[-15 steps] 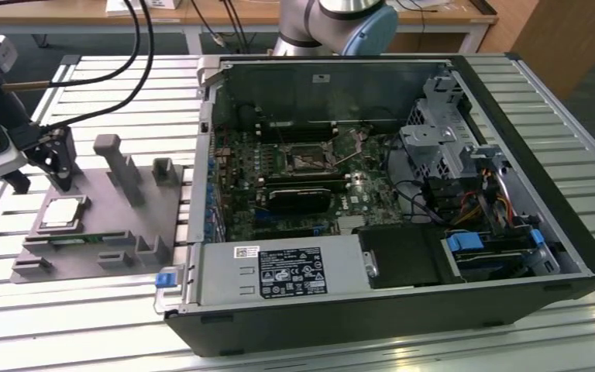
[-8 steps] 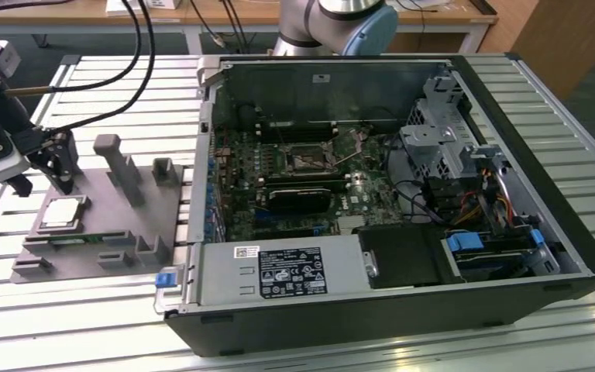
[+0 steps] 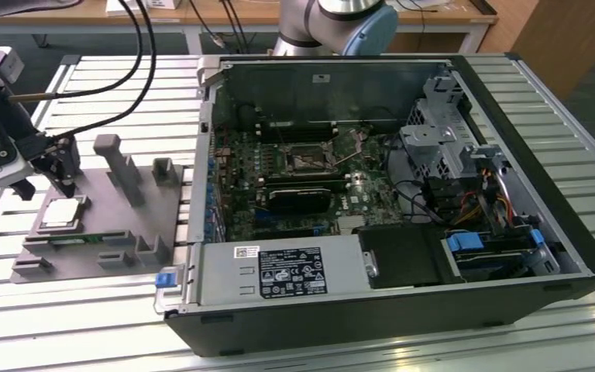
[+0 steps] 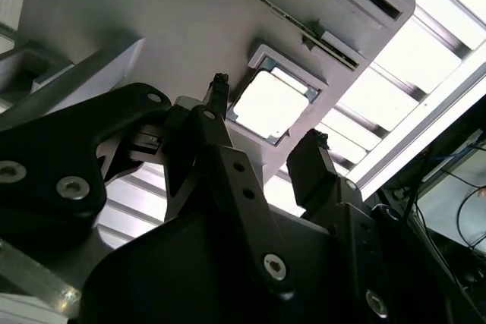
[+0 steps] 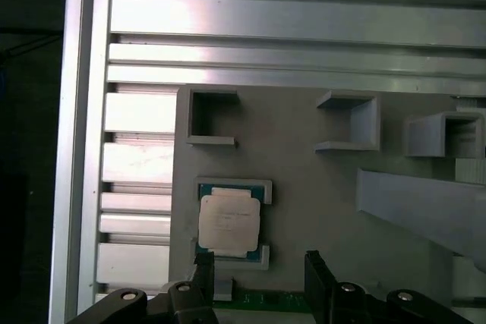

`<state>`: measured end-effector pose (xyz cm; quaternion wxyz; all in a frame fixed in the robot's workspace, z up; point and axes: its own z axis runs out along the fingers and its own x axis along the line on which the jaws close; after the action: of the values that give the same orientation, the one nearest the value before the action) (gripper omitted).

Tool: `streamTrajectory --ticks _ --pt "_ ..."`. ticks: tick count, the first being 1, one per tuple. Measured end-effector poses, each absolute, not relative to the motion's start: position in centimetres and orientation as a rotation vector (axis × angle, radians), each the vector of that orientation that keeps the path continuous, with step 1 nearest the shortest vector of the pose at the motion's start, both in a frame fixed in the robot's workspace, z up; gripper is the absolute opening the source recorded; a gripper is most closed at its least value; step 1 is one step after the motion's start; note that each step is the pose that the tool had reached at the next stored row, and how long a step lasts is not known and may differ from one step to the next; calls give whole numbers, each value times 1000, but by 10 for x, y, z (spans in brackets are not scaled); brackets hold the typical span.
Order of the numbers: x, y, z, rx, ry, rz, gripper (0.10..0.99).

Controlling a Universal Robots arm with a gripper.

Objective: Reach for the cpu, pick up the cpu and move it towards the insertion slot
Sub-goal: 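Pick up the cpu and move it towards the insertion slot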

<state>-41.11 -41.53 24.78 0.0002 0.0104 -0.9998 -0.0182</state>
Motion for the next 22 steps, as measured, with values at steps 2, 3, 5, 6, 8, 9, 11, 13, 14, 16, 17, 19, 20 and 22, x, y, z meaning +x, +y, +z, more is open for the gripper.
streamTrajectory --ticks 2,3,5,6,8,9,11,13,14,16,17,19,20,22 --pt "-411 -416 246 33 -3140 -57 588" --pt "-411 -416 245 33 -3140 -57 588" --pt "-411 -416 243 33 -3140 -57 659" --pt "-411 -416 242 33 -3141 -57 659" --pt "-411 -416 240 33 -3140 -57 722" --pt "-411 -416 239 33 -3140 -57 722" --pt "-411 -416 237 33 -3140 -57 722" --pt "-411 -416 234 33 -3140 -57 722" --pt "-412 -416 232 33 -3141 -57 722" --pt "-412 -416 229 33 -3141 -57 722" --pt "-413 -416 228 33 -3142 -57 722" --pt "-413 -416 226 33 -3142 -57 722" --pt "-414 -416 225 33 -3142 -57 722" --pt "-416 -416 223 33 -3142 -57 722"
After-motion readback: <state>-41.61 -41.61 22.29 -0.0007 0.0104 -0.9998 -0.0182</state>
